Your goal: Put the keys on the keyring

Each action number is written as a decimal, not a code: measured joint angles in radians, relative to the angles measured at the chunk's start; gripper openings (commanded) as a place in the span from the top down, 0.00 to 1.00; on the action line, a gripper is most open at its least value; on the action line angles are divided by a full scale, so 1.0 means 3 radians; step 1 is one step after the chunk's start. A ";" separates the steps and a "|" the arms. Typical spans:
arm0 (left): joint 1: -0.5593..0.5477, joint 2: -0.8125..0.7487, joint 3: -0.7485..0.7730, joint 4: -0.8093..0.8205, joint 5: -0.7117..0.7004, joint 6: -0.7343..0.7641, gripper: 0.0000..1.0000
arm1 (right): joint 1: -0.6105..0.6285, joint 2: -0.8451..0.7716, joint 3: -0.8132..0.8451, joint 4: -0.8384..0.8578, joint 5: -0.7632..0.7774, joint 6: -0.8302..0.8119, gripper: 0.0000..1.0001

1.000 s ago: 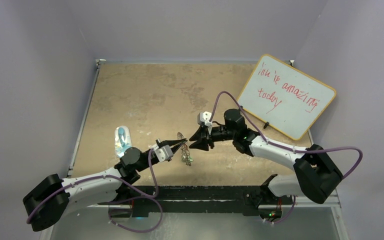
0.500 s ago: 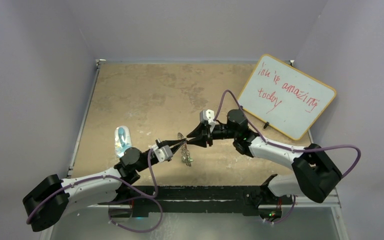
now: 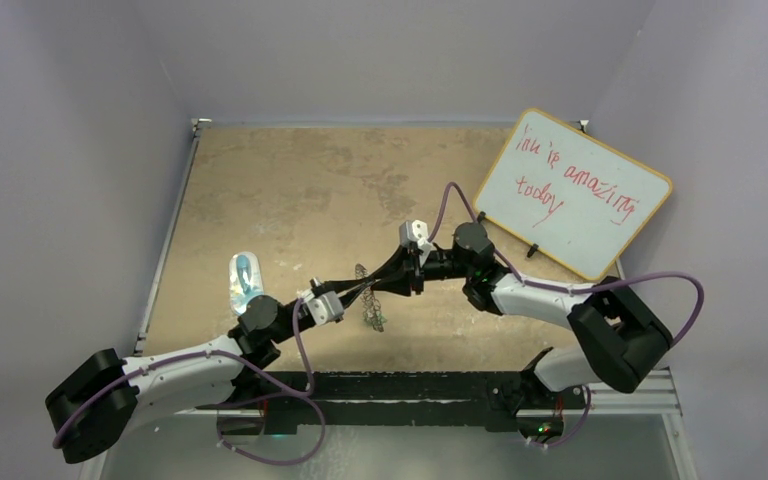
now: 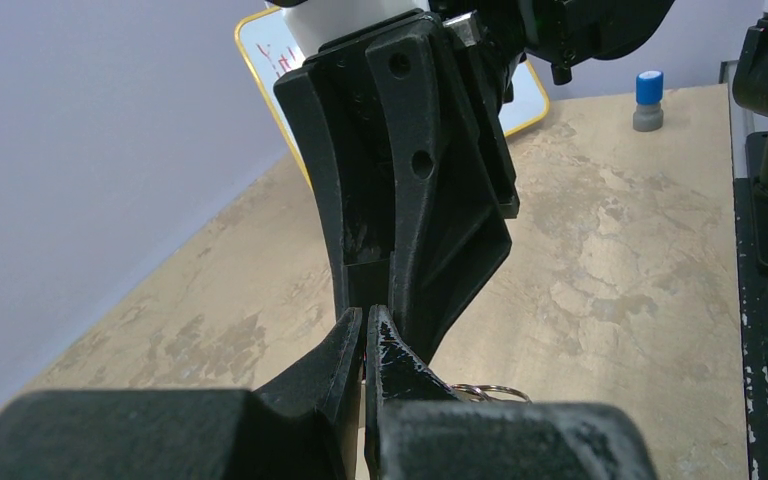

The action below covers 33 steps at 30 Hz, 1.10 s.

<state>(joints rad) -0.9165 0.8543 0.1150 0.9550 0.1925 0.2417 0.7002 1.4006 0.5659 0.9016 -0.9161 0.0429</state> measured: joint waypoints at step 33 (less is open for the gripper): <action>-0.0001 -0.0263 0.1358 -0.2934 -0.0393 0.0793 0.55 | 0.0389 -0.0163 0.1088 -0.2817 0.1333 -0.1294 1.00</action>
<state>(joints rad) -0.9169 0.7753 0.5224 0.0750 0.0746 0.4797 0.8169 1.3518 0.8925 0.0566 -0.5163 -0.3454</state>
